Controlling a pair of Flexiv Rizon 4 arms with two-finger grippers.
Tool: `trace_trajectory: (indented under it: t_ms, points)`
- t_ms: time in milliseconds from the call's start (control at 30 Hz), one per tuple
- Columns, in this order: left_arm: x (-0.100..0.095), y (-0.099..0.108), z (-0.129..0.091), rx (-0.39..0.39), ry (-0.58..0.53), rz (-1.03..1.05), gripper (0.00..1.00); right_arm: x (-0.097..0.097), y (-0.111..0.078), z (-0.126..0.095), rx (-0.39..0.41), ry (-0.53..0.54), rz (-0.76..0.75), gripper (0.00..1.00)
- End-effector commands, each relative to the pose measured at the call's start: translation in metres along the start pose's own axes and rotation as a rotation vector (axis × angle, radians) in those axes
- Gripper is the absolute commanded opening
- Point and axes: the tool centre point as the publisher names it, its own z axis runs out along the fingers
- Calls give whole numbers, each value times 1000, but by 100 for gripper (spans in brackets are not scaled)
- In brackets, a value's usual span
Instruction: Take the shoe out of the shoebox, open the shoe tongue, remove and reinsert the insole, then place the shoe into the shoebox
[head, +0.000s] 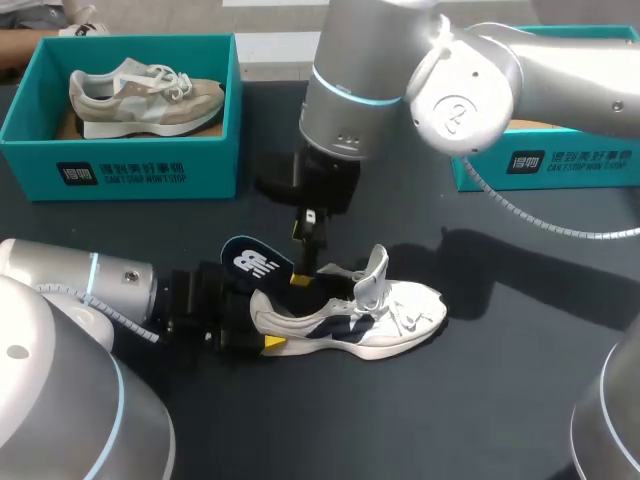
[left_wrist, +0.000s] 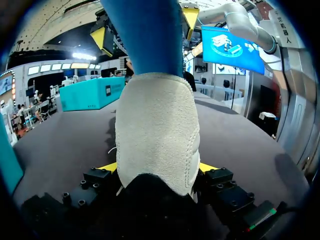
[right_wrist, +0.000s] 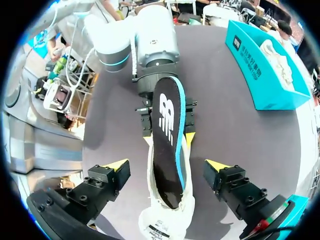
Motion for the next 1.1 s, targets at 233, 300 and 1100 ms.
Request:
trace_trajectory:
  t_ms: [233, 300, 1100]
  points:
    - [1, 6, 6, -1, 0, 0, 0, 1, 7, -8, -206, 64, 100, 100]
    - [1, 6, 6, -1, 0, 0, 0, 2, 11, -12, -251, 78, 94, 100]
    - [1, 6, 6, -1, 0, 0, 0, -3, 20, 33, -434, 237, 81, 73]
